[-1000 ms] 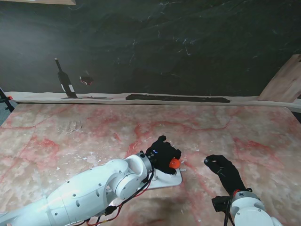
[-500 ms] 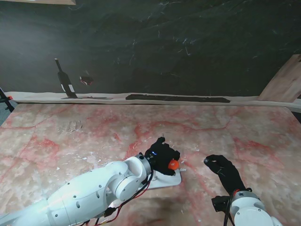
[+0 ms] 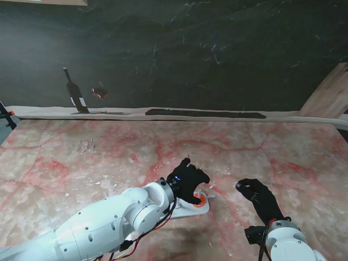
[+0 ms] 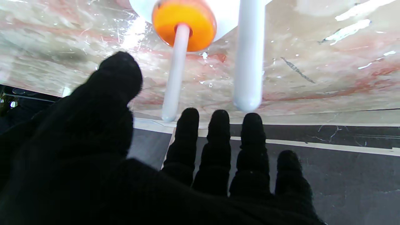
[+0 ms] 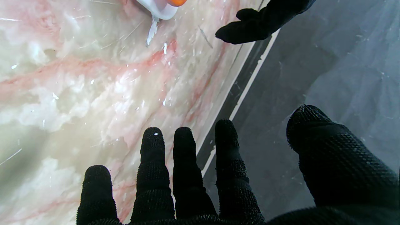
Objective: Move the three rings of the Hanoi Tower from the left rod to the right rod
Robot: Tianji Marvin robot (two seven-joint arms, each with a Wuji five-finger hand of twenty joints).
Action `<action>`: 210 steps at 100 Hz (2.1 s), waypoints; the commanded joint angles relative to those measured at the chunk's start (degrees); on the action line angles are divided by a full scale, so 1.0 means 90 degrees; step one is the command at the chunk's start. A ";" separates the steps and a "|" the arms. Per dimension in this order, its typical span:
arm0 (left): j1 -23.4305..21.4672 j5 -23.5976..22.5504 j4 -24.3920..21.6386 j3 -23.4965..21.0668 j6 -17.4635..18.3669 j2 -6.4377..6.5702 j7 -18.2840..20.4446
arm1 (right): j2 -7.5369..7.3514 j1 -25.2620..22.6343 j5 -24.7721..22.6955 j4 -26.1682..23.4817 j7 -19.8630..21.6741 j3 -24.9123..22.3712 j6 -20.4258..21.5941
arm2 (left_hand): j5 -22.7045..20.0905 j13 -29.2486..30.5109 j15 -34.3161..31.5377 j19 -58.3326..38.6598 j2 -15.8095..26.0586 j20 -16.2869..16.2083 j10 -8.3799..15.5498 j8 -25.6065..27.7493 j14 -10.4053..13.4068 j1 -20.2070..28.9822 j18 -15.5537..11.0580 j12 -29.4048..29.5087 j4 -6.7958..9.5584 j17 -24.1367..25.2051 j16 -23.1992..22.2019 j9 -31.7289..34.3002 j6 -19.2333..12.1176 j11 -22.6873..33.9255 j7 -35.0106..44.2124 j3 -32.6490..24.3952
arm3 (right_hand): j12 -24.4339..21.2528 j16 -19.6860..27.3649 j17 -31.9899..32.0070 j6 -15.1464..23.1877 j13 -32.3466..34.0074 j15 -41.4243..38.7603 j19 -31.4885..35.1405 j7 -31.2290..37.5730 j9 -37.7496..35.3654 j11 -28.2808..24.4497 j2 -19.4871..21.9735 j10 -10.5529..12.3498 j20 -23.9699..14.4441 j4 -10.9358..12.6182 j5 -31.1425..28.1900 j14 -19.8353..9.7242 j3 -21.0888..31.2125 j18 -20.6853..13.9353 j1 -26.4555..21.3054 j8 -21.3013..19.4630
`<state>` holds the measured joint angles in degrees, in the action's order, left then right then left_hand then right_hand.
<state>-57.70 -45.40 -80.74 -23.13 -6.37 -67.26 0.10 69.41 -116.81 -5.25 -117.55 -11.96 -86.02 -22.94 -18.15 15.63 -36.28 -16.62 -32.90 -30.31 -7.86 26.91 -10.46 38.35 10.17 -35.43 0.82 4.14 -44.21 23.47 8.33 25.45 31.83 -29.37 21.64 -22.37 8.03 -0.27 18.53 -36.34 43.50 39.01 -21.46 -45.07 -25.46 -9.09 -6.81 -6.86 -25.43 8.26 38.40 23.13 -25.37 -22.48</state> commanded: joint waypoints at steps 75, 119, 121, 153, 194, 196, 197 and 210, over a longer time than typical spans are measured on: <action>-0.2633 -0.1597 -0.1710 -0.2476 -0.0473 0.0716 0.0396 | 0.0030 -0.0068 0.0079 -0.0036 0.0002 0.0010 -0.0001 | 0.0980 -0.0648 0.0607 0.0863 0.0229 -0.0673 -0.0322 -0.0598 -0.0257 -0.0176 0.0067 0.0703 -0.0221 0.0145 0.0342 -0.0965 0.0318 -0.0310 -0.0747 0.1423 | 0.0030 -0.0045 0.0079 0.0031 -0.0099 -0.0030 -0.0077 0.0027 0.0132 -0.0058 0.0096 0.0051 -0.0110 0.0165 0.0197 -0.0036 -0.0174 0.0002 0.0050 -0.0009; -0.2784 -0.1500 -0.1272 -0.2601 -0.0930 0.0750 0.0544 | 0.0002 -0.0034 0.0055 -0.0003 0.0104 0.0016 0.0020 | 0.0869 -0.0617 0.0455 0.0794 0.0188 -0.0832 0.0081 -0.0420 -0.0204 0.0046 0.0067 0.0132 -0.0137 0.0153 0.0191 -0.0809 0.0286 0.0115 -0.0577 0.1539 | 0.0028 -0.0041 0.0078 0.0021 -0.0107 -0.0021 -0.0084 0.0021 0.0131 -0.0054 0.0104 0.0059 -0.0121 0.0169 0.0238 -0.0037 -0.0192 0.0002 0.0042 -0.0004; -0.2769 -0.1503 -0.1241 -0.2591 -0.0945 0.0749 0.0531 | 0.0001 -0.0031 0.0055 -0.0001 0.0109 0.0017 0.0019 | 0.0859 -0.0600 0.0429 0.0766 0.0175 -0.0874 0.0086 -0.0354 -0.0209 0.0051 0.0069 0.0036 -0.0113 0.0160 0.0167 -0.0767 0.0270 0.0149 -0.0497 0.1506 | 0.0029 -0.0041 0.0078 0.0020 -0.0110 -0.0020 -0.0084 0.0025 0.0129 -0.0055 0.0101 0.0058 -0.0121 0.0170 0.0228 -0.0039 -0.0193 0.0002 0.0041 -0.0005; -0.2645 -0.1331 -0.1049 -0.2560 -0.0816 0.0760 0.0629 | -0.0007 0.0003 0.0054 0.0028 0.0140 0.0026 0.0018 | 0.0432 -0.0378 0.0275 0.0676 0.0146 -0.0964 0.0105 -0.0161 -0.0175 0.0073 0.0086 -0.0271 -0.0052 0.0142 0.0079 -0.0213 0.0204 0.0426 -0.0197 0.1274 | 0.0029 -0.0041 0.0078 0.0018 -0.0106 -0.0021 -0.0091 0.0025 0.0127 -0.0055 0.0112 0.0054 -0.0125 0.0171 0.0225 -0.0038 -0.0207 -0.0001 0.0044 -0.0002; -0.2691 -0.1323 -0.1161 -0.2604 -0.0638 0.0773 0.0671 | -0.0005 0.0019 0.0067 0.0033 0.0144 0.0032 -0.0007 | 0.0261 -0.0369 0.0338 0.0599 0.0078 -0.0827 -0.0067 -0.0203 -0.0207 -0.0065 0.0105 -0.0043 -0.0120 0.0144 0.0092 -0.0093 0.0256 -0.0011 -0.0287 0.1105 | 0.0030 -0.0042 0.0077 0.0019 -0.0110 -0.0022 -0.0096 0.0026 0.0130 -0.0056 0.0113 0.0062 -0.0130 0.0172 0.0232 -0.0036 -0.0210 -0.0003 0.0036 0.0000; -0.2706 -0.1330 -0.1179 -0.2614 -0.0631 0.0774 0.0676 | -0.0006 0.0019 0.0069 0.0033 0.0146 0.0032 -0.0005 | 0.0262 -0.0382 0.0352 0.0607 0.0058 -0.0819 -0.0090 -0.0215 -0.0224 -0.0063 0.0109 -0.0006 -0.0123 0.0148 0.0099 -0.0117 0.0263 -0.0048 -0.0303 0.1107 | 0.0029 -0.0042 0.0077 0.0015 -0.0110 -0.0022 -0.0096 0.0026 0.0130 -0.0056 0.0111 0.0061 -0.0130 0.0172 0.0230 -0.0035 -0.0211 -0.0003 0.0037 0.0000; -0.2712 -0.1334 -0.1188 -0.2618 -0.0628 0.0775 0.0678 | -0.0006 0.0020 0.0069 0.0034 0.0147 0.0033 -0.0004 | 0.0256 -0.0382 0.0362 0.0614 0.0055 -0.0814 -0.0090 -0.0228 -0.0230 -0.0068 0.0107 0.0051 -0.0128 0.0146 0.0107 -0.0115 0.0264 -0.0081 -0.0315 0.1108 | 0.0029 -0.0042 0.0077 0.0016 -0.0110 -0.0022 -0.0096 0.0026 0.0130 -0.0055 0.0110 0.0061 -0.0130 0.0172 0.0230 -0.0034 -0.0213 -0.0003 0.0040 0.0000; -0.2760 -0.1369 -0.1304 -0.2649 -0.0570 0.0807 0.0862 | -0.0009 0.0024 0.0073 0.0036 0.0163 0.0032 -0.0009 | 0.0292 -0.0520 0.0513 0.0755 -0.0172 -0.0758 -0.0234 -0.0372 -0.0278 -0.0112 0.0118 0.0345 -0.0190 0.0172 0.0196 -0.0386 0.0315 -0.0286 -0.0472 0.1046 | 0.0030 -0.0041 0.0077 0.0012 -0.0111 -0.0021 -0.0097 0.0026 0.0129 -0.0056 0.0115 0.0060 -0.0131 0.0172 0.0229 -0.0040 -0.0214 -0.0003 0.0038 0.0000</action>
<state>-82.20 -57.71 -91.57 -47.03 -11.92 -60.31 6.93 69.30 -116.33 -4.61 -117.05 -10.70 -85.95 -22.95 -15.88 12.10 -33.24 -11.33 -32.29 -37.93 -8.13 24.88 -12.03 37.62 10.89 -34.00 -0.13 4.90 -43.10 22.43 10.40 24.30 29.24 -18.53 21.63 -22.37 8.03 -0.27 18.52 -36.34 43.26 38.95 -21.45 -45.07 -24.85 -9.09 -6.93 -6.86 -24.61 8.26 37.84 23.13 -25.37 -22.48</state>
